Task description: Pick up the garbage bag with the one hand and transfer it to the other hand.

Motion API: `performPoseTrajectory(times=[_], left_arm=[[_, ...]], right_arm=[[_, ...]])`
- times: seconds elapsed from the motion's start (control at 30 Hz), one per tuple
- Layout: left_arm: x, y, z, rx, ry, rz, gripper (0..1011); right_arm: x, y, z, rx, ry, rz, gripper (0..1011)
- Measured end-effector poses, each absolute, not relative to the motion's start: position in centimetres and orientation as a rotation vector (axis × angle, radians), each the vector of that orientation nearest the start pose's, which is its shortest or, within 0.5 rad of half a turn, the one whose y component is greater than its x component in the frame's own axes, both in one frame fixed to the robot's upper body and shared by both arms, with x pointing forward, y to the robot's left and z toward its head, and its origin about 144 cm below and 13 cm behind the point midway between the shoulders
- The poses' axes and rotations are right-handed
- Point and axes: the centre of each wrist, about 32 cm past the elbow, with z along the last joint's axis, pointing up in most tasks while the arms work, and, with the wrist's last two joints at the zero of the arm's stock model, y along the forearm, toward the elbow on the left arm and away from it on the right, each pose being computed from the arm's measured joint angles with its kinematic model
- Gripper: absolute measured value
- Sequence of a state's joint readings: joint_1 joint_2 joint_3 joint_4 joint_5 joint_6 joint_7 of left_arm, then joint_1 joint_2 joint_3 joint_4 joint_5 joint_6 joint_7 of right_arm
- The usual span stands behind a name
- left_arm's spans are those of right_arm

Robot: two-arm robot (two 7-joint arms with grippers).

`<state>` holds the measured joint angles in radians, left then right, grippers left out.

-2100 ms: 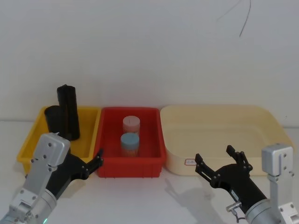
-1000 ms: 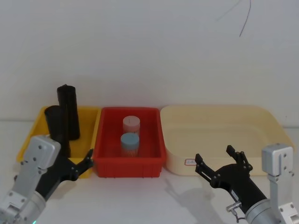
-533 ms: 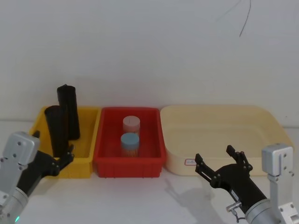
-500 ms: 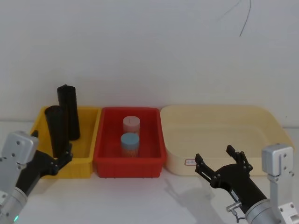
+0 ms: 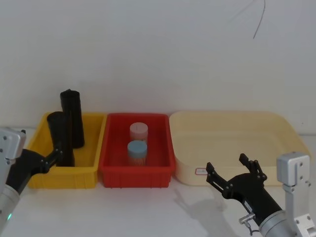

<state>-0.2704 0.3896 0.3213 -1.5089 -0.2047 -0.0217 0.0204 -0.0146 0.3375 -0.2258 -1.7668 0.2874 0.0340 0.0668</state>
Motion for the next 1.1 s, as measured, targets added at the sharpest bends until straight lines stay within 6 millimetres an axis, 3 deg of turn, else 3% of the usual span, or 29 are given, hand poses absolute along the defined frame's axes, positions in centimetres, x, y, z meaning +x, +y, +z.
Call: performPoseTrajectory(times=[1.1], left_arm=[[58.2, 24.5, 119.4, 0.015, -0.213, 1.281, 1000]], right_arm=[[44.3, -23.7, 118.9, 0.026, -0.075, -1.23, 1002]])
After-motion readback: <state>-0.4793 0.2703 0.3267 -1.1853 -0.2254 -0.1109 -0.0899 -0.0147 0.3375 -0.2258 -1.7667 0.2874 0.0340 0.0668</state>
